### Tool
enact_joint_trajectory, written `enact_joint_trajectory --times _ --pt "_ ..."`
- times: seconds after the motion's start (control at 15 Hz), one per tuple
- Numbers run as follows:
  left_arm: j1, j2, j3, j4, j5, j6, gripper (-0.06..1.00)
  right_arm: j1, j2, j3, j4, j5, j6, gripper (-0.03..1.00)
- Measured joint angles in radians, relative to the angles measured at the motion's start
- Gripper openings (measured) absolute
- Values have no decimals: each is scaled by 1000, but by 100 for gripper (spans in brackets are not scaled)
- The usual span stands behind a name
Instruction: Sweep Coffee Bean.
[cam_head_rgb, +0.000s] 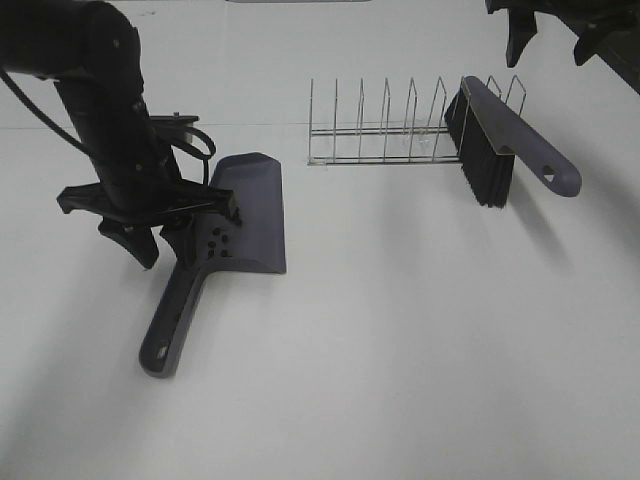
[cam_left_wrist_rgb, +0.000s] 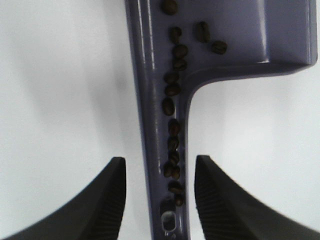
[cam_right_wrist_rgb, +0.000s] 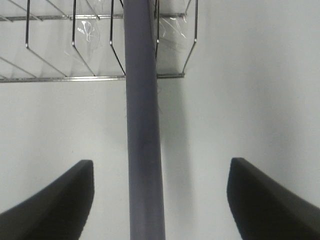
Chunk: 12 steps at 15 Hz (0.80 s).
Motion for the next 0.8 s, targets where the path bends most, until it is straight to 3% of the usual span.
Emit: enact_joint_trajectory --times 0.27,0.6,0.8 --pt "0 -174 -24 129 61 -28 40 0 -118 70 1 24 -7 63" --pt "0 -407 -9 144 165 -30 40 0 -446 439 1 25 -11 63" --pt "0 -556 124 137 168 -30 40 0 -656 652 18 27 -33 63"
